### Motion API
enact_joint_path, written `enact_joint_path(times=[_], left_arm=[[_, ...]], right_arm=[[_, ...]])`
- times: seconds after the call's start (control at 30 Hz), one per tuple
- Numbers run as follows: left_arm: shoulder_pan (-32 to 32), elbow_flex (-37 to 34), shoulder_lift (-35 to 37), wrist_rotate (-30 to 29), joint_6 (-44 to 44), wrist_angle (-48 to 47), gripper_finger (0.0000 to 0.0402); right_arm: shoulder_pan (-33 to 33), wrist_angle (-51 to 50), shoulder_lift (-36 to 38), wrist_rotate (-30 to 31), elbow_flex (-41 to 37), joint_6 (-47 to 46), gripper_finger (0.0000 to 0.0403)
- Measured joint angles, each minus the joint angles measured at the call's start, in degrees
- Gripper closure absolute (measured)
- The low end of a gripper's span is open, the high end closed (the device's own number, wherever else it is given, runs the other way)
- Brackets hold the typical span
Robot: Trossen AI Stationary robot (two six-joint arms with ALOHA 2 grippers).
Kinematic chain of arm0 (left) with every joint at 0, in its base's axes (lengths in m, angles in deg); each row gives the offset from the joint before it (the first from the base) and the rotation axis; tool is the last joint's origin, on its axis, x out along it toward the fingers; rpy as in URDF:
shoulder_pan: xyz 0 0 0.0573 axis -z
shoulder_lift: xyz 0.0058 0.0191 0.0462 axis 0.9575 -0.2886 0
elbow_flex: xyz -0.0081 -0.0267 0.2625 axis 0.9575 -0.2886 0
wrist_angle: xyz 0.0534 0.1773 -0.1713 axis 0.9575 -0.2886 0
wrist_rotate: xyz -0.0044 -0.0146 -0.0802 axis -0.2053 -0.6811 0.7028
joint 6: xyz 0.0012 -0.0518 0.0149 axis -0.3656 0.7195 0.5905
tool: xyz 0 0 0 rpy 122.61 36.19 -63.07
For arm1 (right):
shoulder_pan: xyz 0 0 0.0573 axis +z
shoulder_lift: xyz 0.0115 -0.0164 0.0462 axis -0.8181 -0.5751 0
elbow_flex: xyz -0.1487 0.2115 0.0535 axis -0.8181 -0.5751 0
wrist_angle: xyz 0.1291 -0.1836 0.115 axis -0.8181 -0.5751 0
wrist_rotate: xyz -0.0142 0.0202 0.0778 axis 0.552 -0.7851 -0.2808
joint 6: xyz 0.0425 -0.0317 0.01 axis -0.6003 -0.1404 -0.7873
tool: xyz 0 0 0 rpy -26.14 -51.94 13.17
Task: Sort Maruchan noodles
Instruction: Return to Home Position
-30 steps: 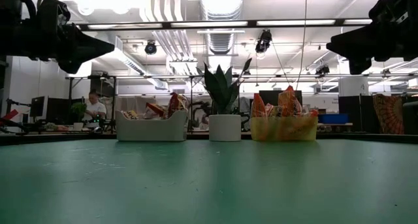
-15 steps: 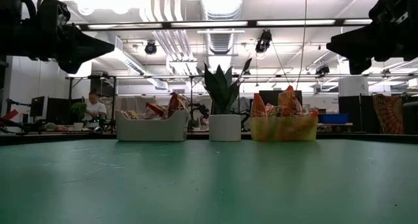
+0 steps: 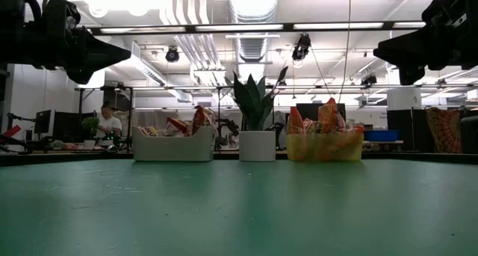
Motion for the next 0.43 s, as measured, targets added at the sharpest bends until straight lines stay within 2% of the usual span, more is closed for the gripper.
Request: enact_joint_path(times=[0.43], left_arm=[[0.01,0.00,0.01,0.01,-0.02,0.01,0.0402]], right_arm=[[0.02,0.00,0.00,0.00,0.00,0.03,0.0320]])
